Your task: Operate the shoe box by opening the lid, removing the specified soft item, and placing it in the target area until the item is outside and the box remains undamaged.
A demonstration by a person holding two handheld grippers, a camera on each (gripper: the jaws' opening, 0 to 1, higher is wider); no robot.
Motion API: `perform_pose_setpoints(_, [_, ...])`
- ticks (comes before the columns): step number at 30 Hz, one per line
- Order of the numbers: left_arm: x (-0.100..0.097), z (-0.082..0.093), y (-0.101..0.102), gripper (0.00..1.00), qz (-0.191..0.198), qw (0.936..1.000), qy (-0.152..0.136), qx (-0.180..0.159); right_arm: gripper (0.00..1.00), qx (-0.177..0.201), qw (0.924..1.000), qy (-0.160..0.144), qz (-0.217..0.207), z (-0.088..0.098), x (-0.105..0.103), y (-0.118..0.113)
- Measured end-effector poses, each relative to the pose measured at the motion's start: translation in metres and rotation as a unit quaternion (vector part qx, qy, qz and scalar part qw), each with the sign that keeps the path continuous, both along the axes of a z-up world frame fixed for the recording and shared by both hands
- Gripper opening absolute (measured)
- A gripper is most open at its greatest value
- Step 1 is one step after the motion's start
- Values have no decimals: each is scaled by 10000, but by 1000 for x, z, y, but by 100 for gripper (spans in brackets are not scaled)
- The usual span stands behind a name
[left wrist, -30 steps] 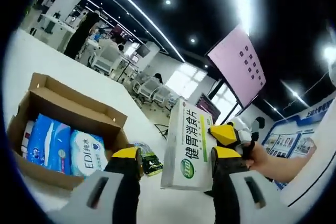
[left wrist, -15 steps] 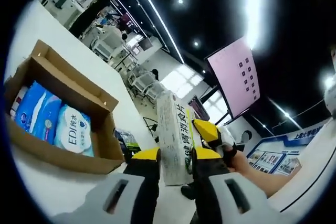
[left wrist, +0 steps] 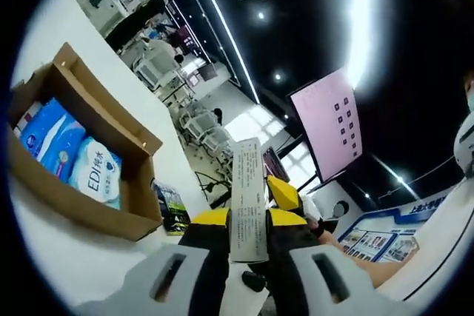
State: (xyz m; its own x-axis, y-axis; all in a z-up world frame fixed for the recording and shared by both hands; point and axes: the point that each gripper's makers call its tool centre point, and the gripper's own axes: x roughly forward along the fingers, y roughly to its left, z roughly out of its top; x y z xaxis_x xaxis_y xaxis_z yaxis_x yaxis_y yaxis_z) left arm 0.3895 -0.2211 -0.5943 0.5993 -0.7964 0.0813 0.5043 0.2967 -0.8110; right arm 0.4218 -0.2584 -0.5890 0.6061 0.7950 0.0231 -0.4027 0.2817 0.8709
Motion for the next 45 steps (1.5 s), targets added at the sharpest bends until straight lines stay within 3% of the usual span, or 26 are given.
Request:
perform_pose_setpoints(3, [-2,-3,0,18,-148,9995,179,-230,18,-27,9999,-77,98,5,-1,1])
perform_pose_setpoints(6, [-7,-11,-6,20,-234,9996,74,130,16,-97,9996,-136,206,5,-1,2])
perform_pose_setpoints(12, [-17,-16,-16,21,-483,9986,179,110,16,-22,9994,-75,346,5,4,5])
perform_pose_setpoints(16, [-16,-11,-13,22,-434,9988,138,-179,16,95,9987,16,492,8,4,7])
perform_pose_setpoints(22, [-14,-7,-12,20,-375,9987,198,-274,17,212,9984,38,515,9,3,11])
perform_pose_setpoints(26, [-7,5,-1,17,-110,9989,0,-451,22,251,9985,-33,477,13,-1,10])
perform_pose_setpoints(31, [-8,2,-10,17,-236,9993,-16,-306,23,63,9990,-191,411,12,-4,8])
perform_pose_setpoints(36, [-14,-1,-19,20,-423,9988,17,-250,18,-57,9981,-294,537,17,-5,5])
perform_pose_setpoints(39, [-14,-8,-21,22,-498,9985,171,-168,17,-252,9969,-362,647,15,-6,9])
perform_pose_setpoints(45, [-19,-9,-22,25,-670,9976,114,-100,16,-224,9958,-316,834,12,-12,17])
